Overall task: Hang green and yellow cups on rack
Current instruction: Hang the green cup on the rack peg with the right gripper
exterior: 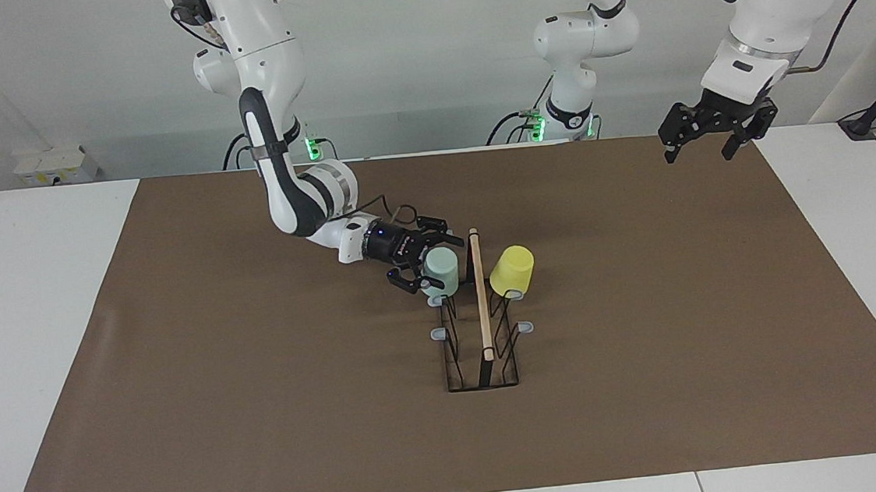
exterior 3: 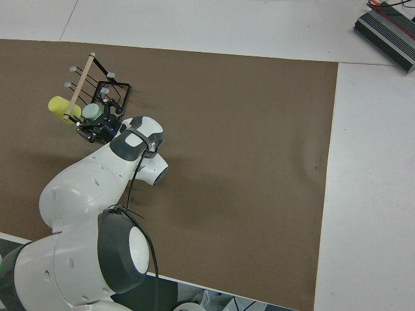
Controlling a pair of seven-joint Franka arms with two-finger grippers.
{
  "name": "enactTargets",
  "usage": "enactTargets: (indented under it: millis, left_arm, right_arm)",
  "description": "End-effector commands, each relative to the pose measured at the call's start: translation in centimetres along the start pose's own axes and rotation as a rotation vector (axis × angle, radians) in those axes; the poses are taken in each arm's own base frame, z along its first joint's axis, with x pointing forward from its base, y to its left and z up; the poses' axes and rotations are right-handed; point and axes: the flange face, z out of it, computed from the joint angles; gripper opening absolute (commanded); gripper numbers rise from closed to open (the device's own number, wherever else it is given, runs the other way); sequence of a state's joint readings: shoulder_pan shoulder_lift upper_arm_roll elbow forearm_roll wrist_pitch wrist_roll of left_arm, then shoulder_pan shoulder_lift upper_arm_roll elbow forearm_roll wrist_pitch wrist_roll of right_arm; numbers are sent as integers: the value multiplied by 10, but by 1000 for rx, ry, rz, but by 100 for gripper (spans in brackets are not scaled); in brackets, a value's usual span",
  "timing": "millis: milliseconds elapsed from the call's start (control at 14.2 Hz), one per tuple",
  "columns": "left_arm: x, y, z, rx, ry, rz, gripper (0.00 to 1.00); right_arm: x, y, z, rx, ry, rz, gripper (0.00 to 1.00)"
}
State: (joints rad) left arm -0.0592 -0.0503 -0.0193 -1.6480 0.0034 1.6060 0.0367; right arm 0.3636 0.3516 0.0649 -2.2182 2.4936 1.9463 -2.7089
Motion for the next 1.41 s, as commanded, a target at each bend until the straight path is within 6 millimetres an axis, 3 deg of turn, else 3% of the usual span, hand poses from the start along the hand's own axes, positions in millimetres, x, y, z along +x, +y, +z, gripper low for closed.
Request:
enactTargets:
  millis: [0, 774, 1337]
  left_arm:
    - [-3, -3, -1, 11, 2, 5, 100]
    - [-3, -4, -1, 11, 3, 5, 100]
    - [-3, -4, -1, 11, 3, 3, 100]
  right_arm:
    - [-3, 0, -2, -27, -4, -26, 100]
    - [-9, -2, -9, -5, -58, -25, 100]
    - [43, 16, -42, 5, -182, -116, 100]
